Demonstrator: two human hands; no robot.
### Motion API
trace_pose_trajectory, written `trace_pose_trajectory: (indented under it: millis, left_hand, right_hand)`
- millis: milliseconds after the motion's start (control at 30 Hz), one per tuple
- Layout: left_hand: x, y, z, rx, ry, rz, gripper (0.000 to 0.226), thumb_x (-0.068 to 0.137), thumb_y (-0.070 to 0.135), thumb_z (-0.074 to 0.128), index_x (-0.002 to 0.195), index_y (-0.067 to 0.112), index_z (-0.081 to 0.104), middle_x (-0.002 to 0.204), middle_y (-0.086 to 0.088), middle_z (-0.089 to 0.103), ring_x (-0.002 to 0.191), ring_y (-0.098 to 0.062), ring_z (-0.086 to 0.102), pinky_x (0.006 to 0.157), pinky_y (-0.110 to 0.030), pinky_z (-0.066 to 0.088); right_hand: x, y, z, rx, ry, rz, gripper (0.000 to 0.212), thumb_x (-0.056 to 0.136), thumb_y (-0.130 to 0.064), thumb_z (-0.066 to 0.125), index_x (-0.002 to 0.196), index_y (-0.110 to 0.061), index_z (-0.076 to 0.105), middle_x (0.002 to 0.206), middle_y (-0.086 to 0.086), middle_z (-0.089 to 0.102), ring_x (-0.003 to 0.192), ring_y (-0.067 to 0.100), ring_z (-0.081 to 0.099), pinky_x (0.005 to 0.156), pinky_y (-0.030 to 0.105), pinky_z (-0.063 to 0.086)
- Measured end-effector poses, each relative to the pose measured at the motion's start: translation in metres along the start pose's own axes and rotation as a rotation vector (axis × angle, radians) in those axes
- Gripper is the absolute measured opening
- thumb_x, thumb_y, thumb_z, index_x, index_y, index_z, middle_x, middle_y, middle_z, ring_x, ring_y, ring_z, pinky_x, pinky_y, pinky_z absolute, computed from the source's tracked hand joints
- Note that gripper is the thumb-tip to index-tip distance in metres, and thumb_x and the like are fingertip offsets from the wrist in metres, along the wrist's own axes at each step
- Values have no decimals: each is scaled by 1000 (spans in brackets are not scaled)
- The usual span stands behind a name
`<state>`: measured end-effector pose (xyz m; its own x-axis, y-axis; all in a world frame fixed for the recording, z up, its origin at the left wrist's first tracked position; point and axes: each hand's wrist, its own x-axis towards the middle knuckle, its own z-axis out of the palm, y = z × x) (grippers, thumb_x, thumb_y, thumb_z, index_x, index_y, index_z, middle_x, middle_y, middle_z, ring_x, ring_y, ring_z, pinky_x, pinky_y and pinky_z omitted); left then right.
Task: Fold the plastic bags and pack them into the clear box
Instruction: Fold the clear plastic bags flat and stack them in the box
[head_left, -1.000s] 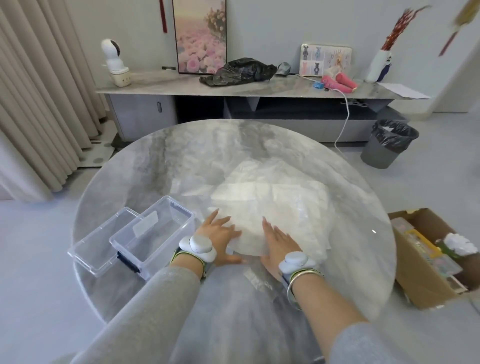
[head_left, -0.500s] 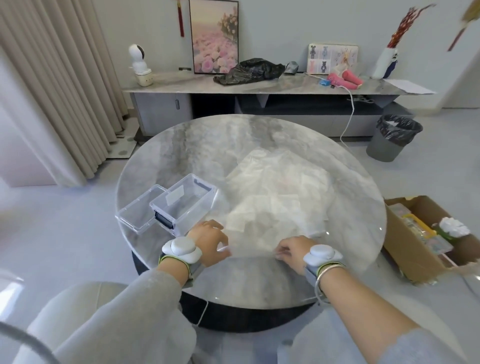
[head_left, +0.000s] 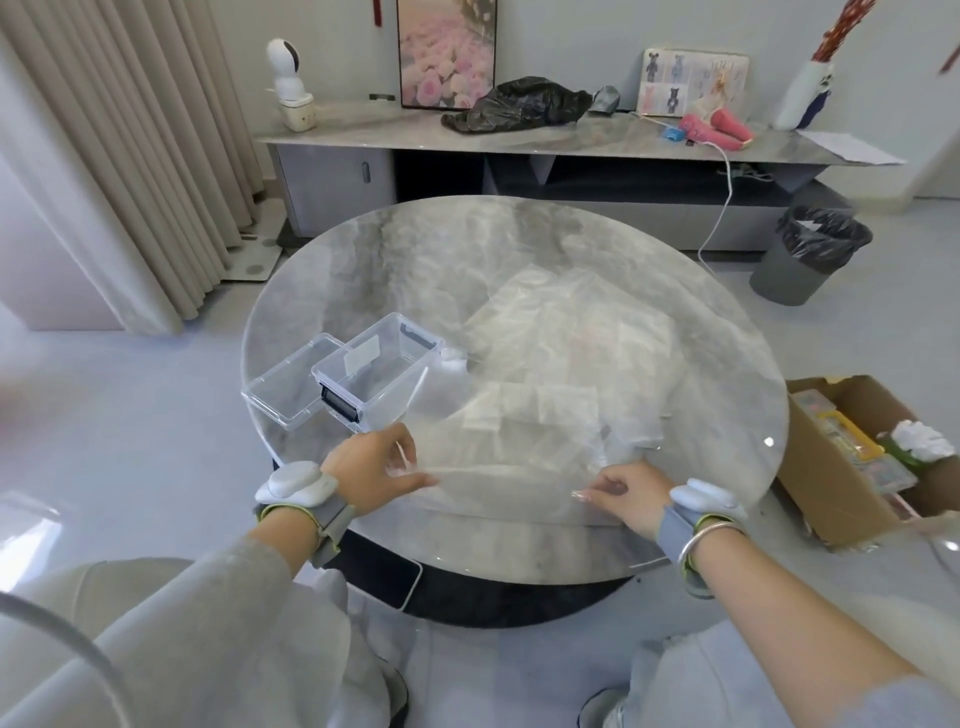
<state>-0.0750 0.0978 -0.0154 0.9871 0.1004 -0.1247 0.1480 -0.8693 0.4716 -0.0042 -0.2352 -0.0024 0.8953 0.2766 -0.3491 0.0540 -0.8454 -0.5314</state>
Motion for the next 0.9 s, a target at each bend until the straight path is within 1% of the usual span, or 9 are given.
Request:
trace_pose_trajectory:
  millis: [100, 200, 267, 367, 533, 633, 733, 833, 900]
  left_hand:
    - [0, -3, 1, 44, -14, 19, 51, 63, 82, 60, 89, 39, 54, 87, 13, 59, 85, -8, 54, 72, -27, 43]
    - [2, -7, 2, 40, -15, 30, 50, 62, 86, 54, 77, 38, 58, 87, 14, 57, 87, -9, 50, 75, -28, 43]
    - [1, -11, 5, -15, -29, 8, 43, 68, 78, 59, 76, 36, 60, 91, 13, 58, 92, -12, 52, 83, -34, 47]
    - [-3, -17, 8, -28, 9, -14, 26, 80, 53, 70, 94, 32, 60, 105, 9, 58, 102, -16, 56, 89, -38, 47]
    - [-12, -4, 9, 215, 123, 215, 47, 91, 26, 61, 136, 26, 47, 147, 4, 41, 133, -23, 41, 109, -39, 35]
    - [-24, 2, 29, 252, 38, 400, 56, 99, 26, 46, 152, 22, 28, 161, 3, 14, 149, -18, 13, 121, -41, 12]
    - [-34, -4, 52, 346, -38, 463, 65, 99, 48, 15, 156, 20, 0, 162, 3, -5, 149, -15, -6, 121, -33, -6]
    - [-37, -10, 59, 380, -4, 488, 68, 100, 53, 15, 156, 17, 1, 162, -2, -2, 149, -21, 0, 118, -34, -5]
    - [-36, -12, 60, 391, 5, 492, 68, 101, 54, 17, 156, 17, 0, 162, -2, -4, 149, -21, -1, 118, -36, -4]
  right_hand:
    - [-3, 18, 5, 118, 25, 66, 27, 81, -40, 73, 68, -20, 60, 67, -7, 58, 64, 9, 52, 61, 23, 37]
    - [-4, 31, 8, 239, 45, 95, 18, 79, -34, 76, 91, -22, 70, 90, -3, 72, 87, 11, 66, 80, 23, 47]
    - [-6, 31, 9, 281, 54, 113, 15, 81, -28, 75, 92, -17, 72, 90, 1, 73, 86, 12, 67, 76, 14, 47]
    - [-6, 27, 11, 241, 75, 100, 15, 83, -28, 73, 70, -28, 65, 73, -9, 67, 71, 7, 61, 57, 8, 40]
    - [-2, 28, 20, 162, 146, 133, 6, 82, -29, 74, 82, -26, 69, 77, -5, 67, 77, 16, 63, 62, 23, 41]
    - [-3, 26, 20, 177, 158, 125, 8, 82, -27, 74, 84, -20, 70, 77, -1, 68, 79, 21, 64, 60, 23, 41]
    - [-1, 27, 22, 144, 161, 160, 19, 81, -32, 74, 91, -21, 63, 86, -1, 68, 85, 21, 64, 68, 27, 43]
    - [-3, 17, 19, 115, 251, 188, 46, 81, -34, 74, 117, -18, 51, 97, -1, 59, 89, 22, 58, 73, 28, 39]
    - [-7, 13, 17, -69, 374, 82, 59, 84, -33, 69, 134, -17, 42, 119, 4, 55, 107, 25, 55, 84, 33, 44]
